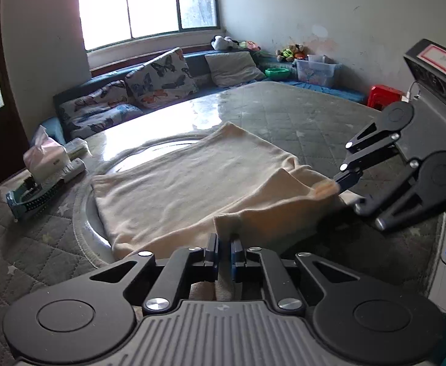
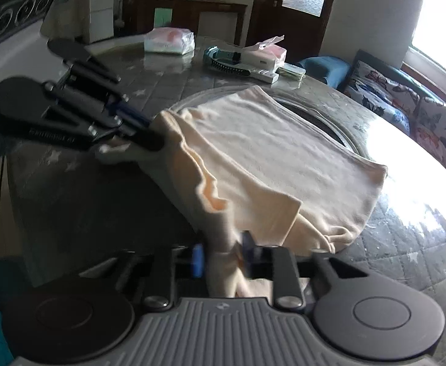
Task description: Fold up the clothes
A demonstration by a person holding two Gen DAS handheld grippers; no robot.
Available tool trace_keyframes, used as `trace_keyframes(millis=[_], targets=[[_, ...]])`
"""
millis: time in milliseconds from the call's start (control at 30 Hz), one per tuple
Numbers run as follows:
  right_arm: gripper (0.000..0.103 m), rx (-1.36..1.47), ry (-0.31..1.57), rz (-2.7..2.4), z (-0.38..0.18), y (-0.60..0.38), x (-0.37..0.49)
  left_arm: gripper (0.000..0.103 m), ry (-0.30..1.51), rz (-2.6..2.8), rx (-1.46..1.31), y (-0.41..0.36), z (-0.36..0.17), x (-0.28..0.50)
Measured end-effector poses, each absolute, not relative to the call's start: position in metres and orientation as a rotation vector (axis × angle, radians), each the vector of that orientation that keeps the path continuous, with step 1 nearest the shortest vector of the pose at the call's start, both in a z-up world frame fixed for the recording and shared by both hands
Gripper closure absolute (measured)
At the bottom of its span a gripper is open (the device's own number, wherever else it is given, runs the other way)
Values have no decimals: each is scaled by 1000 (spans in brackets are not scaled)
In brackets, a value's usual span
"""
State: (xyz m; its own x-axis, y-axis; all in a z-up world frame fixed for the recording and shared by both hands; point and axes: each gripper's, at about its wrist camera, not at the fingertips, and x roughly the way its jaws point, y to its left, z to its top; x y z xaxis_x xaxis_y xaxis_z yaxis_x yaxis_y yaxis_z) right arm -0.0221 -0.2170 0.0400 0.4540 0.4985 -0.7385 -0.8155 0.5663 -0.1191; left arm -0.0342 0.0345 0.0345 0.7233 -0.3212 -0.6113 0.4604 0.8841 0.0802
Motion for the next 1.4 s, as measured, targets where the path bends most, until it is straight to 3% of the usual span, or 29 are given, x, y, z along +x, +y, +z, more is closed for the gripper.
trace_keyframes(millis=[267,333,400,667,700,833,1400], targets=[[92,-395,719,832,45,-220,-7,84,610,-465,268,44,34,-56],[92,-380,718,829,46,-221,-6,66,600,-464,304,44,31,-65],[92,-361,717,826,47,-223,-5,60,593,-460,341,43,26,-72],[93,-329,706,814,50,-226,-6,60,575,-459,483,36,4,-81],[93,-326,702,813,50,-226,-7,61,575,-459,493,35,2,-81],[94,-317,684,809,52,-227,-10,95,578,-452,491,35,1,-82],[94,-347,648,920,99,-248,-77,99,585,-486,304,52,51,-140]])
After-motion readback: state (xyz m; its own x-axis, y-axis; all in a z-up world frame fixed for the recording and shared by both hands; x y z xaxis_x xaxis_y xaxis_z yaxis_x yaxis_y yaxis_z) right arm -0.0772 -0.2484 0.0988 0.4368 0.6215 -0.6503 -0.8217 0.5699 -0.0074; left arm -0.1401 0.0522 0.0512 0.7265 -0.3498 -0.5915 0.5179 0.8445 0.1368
